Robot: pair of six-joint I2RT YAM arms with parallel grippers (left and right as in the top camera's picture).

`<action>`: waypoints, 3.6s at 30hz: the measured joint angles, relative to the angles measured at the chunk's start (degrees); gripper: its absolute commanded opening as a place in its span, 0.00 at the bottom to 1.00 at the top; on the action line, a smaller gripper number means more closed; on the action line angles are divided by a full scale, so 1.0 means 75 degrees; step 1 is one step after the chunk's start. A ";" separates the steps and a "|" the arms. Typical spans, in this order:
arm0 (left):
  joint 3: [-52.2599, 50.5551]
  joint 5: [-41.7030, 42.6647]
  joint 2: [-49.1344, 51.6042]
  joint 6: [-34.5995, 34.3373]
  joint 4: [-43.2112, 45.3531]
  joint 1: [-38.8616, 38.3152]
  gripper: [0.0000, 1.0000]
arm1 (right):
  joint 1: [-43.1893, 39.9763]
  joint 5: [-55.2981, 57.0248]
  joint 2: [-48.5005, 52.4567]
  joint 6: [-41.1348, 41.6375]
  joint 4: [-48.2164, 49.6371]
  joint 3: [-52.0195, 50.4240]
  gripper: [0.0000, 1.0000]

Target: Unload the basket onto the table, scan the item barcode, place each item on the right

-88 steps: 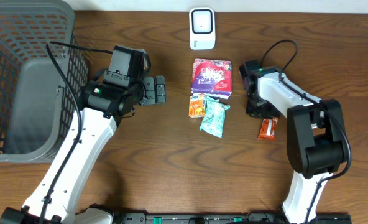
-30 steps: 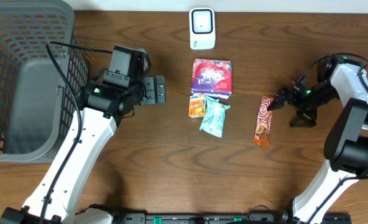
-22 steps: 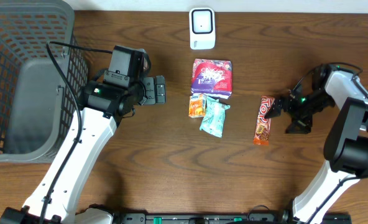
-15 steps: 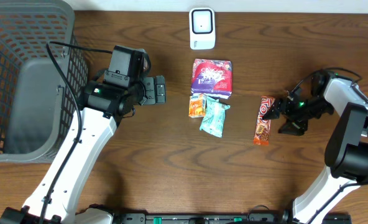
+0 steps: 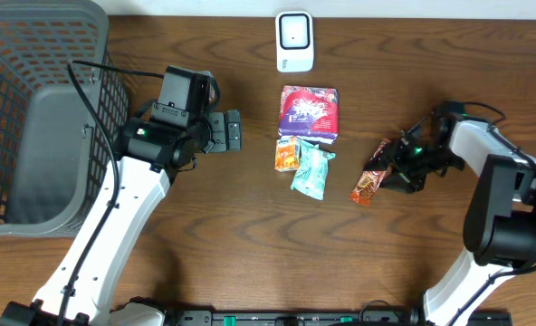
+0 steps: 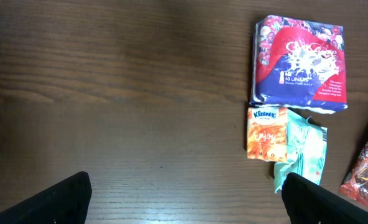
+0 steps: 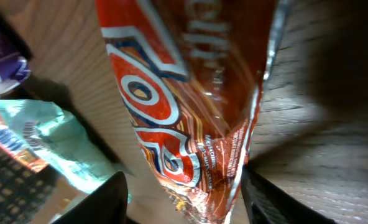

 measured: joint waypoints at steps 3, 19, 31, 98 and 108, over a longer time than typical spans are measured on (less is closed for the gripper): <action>0.0000 -0.0003 0.0000 0.0000 0.0000 0.0000 0.98 | 0.0227 0.0315 0.0006 0.0434 0.0149 -0.0023 0.19; 0.0000 0.0000 0.0000 0.0000 -0.0003 0.0000 0.98 | 0.0519 0.1145 0.0376 0.0434 -0.0965 0.0720 0.06; 0.0000 0.0000 0.0000 0.0000 0.0000 -0.0003 0.98 | 0.0746 0.2110 0.0641 0.0035 -0.2011 0.1545 0.99; 0.0000 -0.0003 0.0000 0.0000 -0.0003 0.0000 0.98 | 0.3270 0.2771 0.1122 0.2075 0.5161 0.5190 0.01; 0.0000 0.0000 0.0000 0.0000 -0.0003 0.0000 0.98 | 0.3346 0.1661 0.3328 0.3337 0.4896 0.6854 0.01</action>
